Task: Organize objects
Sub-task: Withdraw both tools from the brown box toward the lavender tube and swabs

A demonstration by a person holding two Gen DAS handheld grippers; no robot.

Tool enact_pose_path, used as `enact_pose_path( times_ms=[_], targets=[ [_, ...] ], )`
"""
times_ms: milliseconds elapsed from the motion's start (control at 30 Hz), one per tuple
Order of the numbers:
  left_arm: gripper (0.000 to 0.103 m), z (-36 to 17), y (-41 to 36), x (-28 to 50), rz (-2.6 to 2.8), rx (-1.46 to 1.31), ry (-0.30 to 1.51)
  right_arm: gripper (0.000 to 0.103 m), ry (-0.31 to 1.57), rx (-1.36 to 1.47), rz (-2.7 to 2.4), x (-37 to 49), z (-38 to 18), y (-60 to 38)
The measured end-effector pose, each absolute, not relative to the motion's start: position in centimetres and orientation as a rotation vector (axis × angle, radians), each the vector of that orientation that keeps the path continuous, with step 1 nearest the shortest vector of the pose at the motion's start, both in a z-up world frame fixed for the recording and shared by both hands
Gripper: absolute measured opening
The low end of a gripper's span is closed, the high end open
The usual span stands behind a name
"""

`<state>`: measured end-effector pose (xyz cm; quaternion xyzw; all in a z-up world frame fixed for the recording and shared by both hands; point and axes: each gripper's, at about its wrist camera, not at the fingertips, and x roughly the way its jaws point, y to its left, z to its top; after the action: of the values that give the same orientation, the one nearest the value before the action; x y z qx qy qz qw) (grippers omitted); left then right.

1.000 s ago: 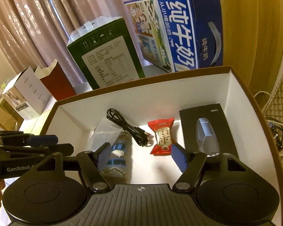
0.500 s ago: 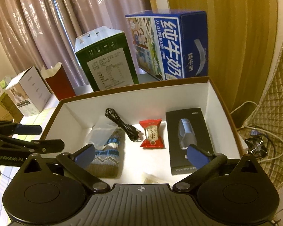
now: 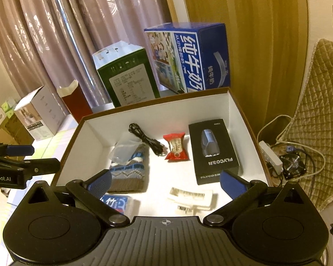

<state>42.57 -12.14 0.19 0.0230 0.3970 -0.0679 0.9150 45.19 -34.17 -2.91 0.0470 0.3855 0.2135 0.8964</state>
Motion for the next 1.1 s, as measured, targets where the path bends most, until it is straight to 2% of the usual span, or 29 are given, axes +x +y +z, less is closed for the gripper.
enact_pose_path(
  times_ms=[533, 1100],
  targets=[
    [0.101, 2.1, -10.6, 35.7, -0.129, 0.002, 0.789, 0.101, 0.767, 0.117, 0.447, 39.5, -1.0, -34.8],
    [0.101, 1.3, -7.5, 30.2, -0.094, -0.035, 0.816, 0.101, 0.798, 0.114, 0.433, 35.1, -1.4, -34.0]
  ],
)
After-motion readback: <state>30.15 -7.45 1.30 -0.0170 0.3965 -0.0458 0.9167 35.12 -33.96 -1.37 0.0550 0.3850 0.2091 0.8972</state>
